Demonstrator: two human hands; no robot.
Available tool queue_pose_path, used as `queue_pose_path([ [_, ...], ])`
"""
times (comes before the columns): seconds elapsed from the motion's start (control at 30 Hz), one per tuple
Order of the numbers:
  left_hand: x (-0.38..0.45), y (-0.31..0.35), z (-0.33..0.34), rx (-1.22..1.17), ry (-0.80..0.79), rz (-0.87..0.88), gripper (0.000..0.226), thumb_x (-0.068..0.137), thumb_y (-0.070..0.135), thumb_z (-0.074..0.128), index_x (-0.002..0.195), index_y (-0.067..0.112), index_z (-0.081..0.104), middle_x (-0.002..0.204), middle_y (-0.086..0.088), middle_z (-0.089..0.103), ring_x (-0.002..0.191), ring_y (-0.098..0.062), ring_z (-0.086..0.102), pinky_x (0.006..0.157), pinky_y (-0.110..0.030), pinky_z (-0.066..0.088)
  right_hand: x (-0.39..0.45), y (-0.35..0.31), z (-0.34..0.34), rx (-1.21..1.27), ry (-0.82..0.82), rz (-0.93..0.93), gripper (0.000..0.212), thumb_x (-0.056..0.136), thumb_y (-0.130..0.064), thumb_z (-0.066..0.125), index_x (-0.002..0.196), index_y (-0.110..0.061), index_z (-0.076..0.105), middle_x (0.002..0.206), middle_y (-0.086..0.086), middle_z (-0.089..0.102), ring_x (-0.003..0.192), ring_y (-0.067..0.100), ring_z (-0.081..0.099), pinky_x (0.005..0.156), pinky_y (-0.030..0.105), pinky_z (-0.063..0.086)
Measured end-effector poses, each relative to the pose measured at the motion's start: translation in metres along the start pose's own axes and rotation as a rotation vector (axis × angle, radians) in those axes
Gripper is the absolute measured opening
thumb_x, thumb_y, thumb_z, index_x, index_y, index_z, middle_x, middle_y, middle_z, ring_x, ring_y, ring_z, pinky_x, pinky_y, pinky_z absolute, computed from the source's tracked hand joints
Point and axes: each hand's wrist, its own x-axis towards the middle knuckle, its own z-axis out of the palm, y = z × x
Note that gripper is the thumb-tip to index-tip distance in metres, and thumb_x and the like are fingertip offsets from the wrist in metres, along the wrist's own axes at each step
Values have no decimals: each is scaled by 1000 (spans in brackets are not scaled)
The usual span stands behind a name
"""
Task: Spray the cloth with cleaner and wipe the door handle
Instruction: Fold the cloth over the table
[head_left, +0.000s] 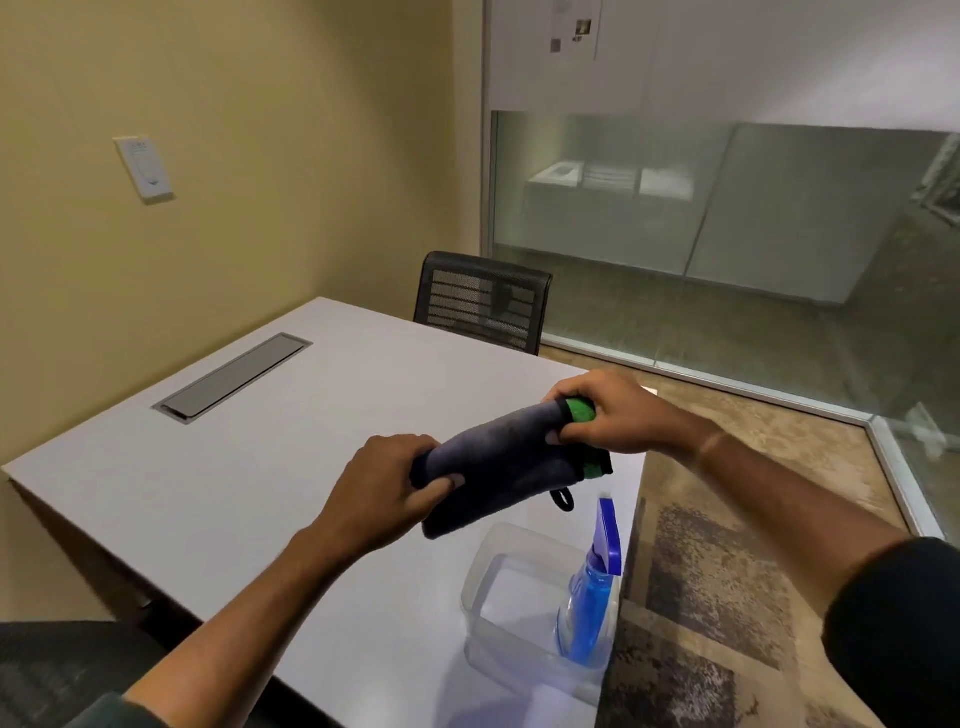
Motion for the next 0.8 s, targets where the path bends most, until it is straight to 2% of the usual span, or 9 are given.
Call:
queue_pose_path([
  [0.17, -11, -10, 20, -54, -34, -123, 17, 83, 41, 69, 74, 28, 63, 58, 14, 59, 56, -4, 57, 50, -11, 35, 23, 9, 25, -43, -135, 31, 20, 79, -22, 73, 98, -24, 67, 95, -6, 67, 90, 9, 60, 78, 27, 52],
  [0.33, -29, -17, 59, -106, -121, -272, 16, 81, 37, 67, 72, 25, 63, 61, 12, 62, 58, -6, 58, 50, -12, 33, 46, 25, 61, -213, -340, 69, 21, 77, -23, 72, 93, -29, 60, 92, -6, 61, 88, 14, 58, 74, 31, 52],
  [0.4, -36, -19, 77, -125, -151, -328, 19, 82, 39, 66, 75, 22, 64, 64, 9, 64, 61, -8, 59, 51, -17, 39, 53, 31, 77, -281, -432, 87, 23, 75, -25, 73, 92, -31, 57, 89, -8, 56, 86, 15, 57, 70, 29, 50],
  [0.47, -41, -21, 95, -143, -173, -384, 23, 81, 41, 65, 75, 18, 64, 65, 6, 65, 61, -11, 60, 54, -23, 46, 60, 38, 92, -352, -505, 102, 28, 75, -28, 74, 95, -33, 56, 92, -6, 50, 86, 15, 53, 70, 27, 46],
  [0.53, -45, -20, 111, -168, -186, -451, 25, 79, 40, 64, 71, 16, 61, 63, 3, 64, 61, -13, 60, 54, -26, 45, 67, 43, 105, -409, -564, 111, 33, 74, -29, 76, 103, -31, 58, 100, -3, 51, 88, 16, 52, 74, 29, 46],
  [0.6, -48, -20, 125, -198, -197, -519, 26, 77, 38, 63, 70, 14, 60, 63, 2, 64, 59, -14, 60, 52, -25, 45, 73, 47, 119, -470, -616, 115, 41, 73, -29, 78, 110, -27, 61, 107, 1, 56, 88, 17, 53, 77, 30, 49],
  [0.67, -50, -20, 139, -229, -206, -572, 24, 79, 37, 63, 70, 15, 59, 62, 4, 62, 58, -13, 59, 47, -16, 41, 80, 49, 131, -537, -671, 112, 47, 72, -29, 80, 114, -23, 61, 111, 2, 56, 86, 18, 56, 79, 34, 55],
  [0.73, -51, -19, 149, -262, -221, -611, 21, 84, 37, 64, 72, 22, 55, 63, 11, 56, 56, -9, 56, 44, -9, 35, 87, 49, 140, -586, -733, 112, 44, 71, -27, 81, 110, -21, 62, 104, 1, 56, 77, 19, 61, 71, 36, 59],
  [0.8, -50, -18, 159, -292, -216, -648, 22, 85, 35, 64, 71, 25, 51, 63, 12, 53, 55, -7, 53, 42, -7, 36, 95, 49, 147, -619, -792, 113, 30, 70, -24, 82, 92, -21, 62, 89, -1, 54, 66, 20, 65, 62, 37, 61],
])
